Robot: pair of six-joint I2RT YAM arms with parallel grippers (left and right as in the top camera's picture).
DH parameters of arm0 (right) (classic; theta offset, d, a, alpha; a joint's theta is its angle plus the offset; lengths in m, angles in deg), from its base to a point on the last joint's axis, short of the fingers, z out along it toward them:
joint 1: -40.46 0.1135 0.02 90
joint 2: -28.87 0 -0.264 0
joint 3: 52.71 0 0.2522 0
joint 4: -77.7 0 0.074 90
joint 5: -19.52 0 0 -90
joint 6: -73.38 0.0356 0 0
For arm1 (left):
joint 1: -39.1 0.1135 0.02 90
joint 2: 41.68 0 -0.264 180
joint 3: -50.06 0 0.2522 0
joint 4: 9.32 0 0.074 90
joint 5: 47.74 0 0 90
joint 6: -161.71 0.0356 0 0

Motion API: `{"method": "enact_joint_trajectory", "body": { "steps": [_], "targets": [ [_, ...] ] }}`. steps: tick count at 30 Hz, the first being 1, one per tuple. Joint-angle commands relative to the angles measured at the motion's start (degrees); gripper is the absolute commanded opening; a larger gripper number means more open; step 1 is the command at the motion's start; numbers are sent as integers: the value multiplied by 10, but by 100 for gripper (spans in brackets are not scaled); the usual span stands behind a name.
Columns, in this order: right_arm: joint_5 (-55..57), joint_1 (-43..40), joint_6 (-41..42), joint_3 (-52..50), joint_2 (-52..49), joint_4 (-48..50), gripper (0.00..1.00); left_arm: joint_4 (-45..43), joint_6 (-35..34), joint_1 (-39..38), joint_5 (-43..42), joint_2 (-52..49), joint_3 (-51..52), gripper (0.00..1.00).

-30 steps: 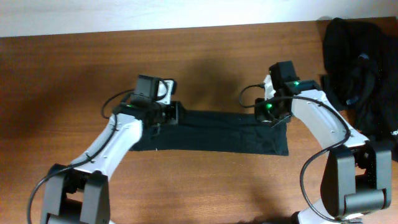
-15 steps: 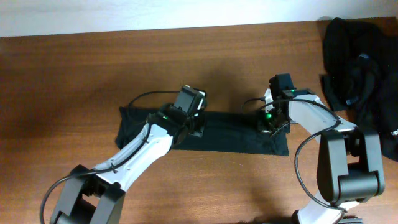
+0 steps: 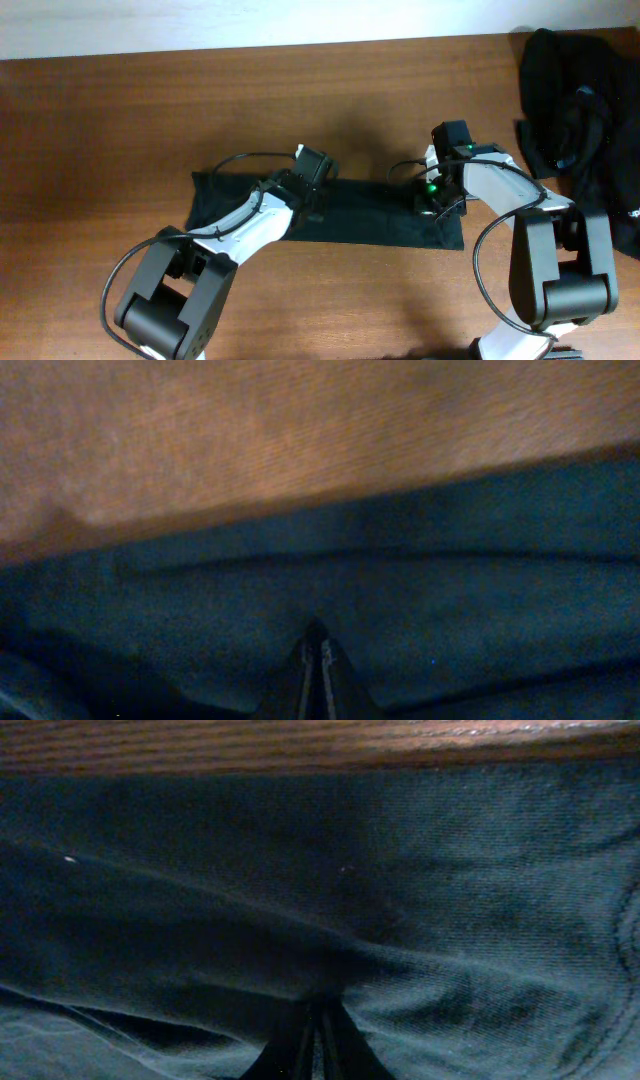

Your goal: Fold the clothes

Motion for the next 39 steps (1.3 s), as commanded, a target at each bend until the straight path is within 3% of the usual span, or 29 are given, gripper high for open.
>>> {"method": "enact_joint_trajectory", "body": {
  "steps": [1, 11, 19, 22, 27, 31, 39],
  "targets": [
    [5, -2, -6, -7, -5, -2, 10, 20, -4, -2, 10, -5, -8, 6],
    [6, -2, -6, -7, -5, 3, 11, 158, -8, -2, 10, -5, -13, 2],
    [6, -2, -6, -7, -6, 9, 11, 211, -12, -2, 10, -4, -49, 2],
    [13, -2, -6, -7, -6, 11, 11, 188, -12, -2, 10, -4, -63, 18],
    [42, -2, -6, -7, -7, 7, 11, 119, -12, -2, -30, -4, -63, 20],
    [77, -3, -5, -19, -10, 9, 11, 78, -12, -2, -56, -4, -68, 29],
    [118, -45, -5, -46, -10, 31, 16, 174, 1, 27, -52, -4, -168, 45]
  ]
}}
